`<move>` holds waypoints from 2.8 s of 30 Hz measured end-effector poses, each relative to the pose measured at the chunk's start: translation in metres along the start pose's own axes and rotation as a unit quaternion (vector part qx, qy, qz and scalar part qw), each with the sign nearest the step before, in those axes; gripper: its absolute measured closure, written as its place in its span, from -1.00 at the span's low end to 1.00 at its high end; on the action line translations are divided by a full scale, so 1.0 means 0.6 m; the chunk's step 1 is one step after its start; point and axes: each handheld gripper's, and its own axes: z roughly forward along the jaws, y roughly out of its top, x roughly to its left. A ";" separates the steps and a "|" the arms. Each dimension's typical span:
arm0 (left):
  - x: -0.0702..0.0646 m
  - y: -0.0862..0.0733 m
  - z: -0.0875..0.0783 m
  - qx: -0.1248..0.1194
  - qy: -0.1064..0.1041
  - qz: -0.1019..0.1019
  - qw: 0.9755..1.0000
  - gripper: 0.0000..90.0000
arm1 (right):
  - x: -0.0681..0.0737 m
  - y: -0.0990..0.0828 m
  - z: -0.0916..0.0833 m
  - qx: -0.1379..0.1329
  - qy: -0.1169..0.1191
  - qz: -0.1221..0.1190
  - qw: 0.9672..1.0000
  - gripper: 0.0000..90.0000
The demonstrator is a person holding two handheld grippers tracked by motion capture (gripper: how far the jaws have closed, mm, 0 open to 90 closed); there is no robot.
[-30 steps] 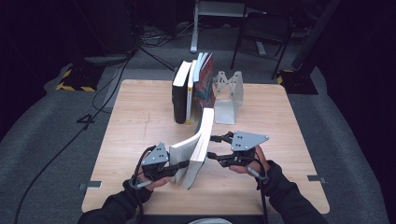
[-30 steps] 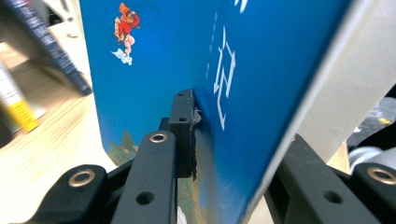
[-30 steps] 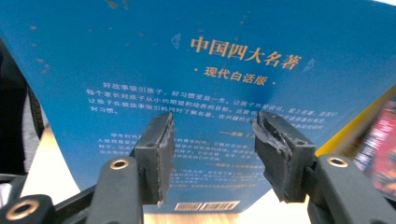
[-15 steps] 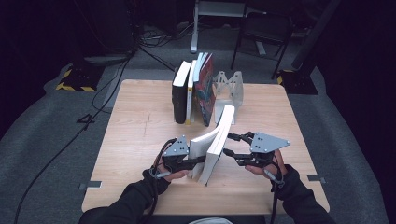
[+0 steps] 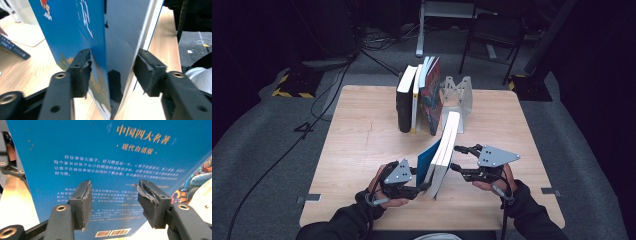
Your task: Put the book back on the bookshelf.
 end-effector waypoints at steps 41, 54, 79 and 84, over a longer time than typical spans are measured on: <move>-0.005 -0.016 0.028 0.007 0.115 -0.034 0.993 0.29 | -0.013 -0.041 0.041 0.028 -0.057 0.037 0.997 -0.25; 0.040 -0.040 -0.031 0.028 0.000 0.008 1.000 0.31 | -0.036 -0.059 0.039 0.028 -0.021 0.049 0.998 -0.39; 0.068 -0.053 -0.070 0.027 -0.007 -0.001 1.000 0.13 | -0.025 -0.045 0.039 0.044 0.129 -0.009 0.991 0.14; 0.071 -0.054 -0.069 0.024 -0.014 -0.008 1.000 0.18 | -0.019 0.000 0.051 0.008 0.127 -0.019 0.992 -0.03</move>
